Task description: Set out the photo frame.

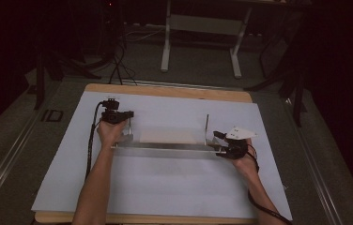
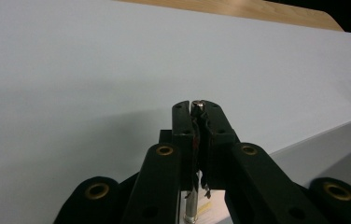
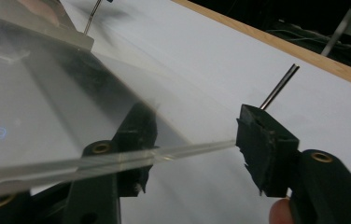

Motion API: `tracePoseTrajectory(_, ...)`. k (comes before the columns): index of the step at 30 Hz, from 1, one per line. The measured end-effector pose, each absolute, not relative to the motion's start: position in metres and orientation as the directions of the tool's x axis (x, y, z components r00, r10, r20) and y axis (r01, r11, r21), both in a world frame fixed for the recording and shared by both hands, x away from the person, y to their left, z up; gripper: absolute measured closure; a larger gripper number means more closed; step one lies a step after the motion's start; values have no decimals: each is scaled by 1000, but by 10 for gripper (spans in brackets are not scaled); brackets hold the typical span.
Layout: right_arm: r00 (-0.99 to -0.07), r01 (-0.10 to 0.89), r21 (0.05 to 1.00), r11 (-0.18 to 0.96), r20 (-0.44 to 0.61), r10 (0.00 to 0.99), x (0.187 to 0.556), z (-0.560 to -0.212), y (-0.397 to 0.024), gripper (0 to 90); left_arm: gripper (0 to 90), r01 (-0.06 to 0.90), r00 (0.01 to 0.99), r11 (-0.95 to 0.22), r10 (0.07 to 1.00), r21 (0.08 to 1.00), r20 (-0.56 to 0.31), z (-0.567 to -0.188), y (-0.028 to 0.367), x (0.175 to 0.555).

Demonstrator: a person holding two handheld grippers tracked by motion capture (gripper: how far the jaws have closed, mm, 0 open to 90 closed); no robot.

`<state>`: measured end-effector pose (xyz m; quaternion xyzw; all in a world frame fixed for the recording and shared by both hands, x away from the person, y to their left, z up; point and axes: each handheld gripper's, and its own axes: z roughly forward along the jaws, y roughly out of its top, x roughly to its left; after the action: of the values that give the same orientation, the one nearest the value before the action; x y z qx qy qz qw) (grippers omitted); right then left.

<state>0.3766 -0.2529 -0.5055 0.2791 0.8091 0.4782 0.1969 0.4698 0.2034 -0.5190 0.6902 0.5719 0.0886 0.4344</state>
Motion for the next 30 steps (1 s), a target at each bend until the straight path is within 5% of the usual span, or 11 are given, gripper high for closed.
tracePoseTrajectory(30, -796, 257, 888, 381, -30, 605, 380, -504, -242, 447, 793, 666, 378, 0, 862, 746, -338, -516, 209, 461)
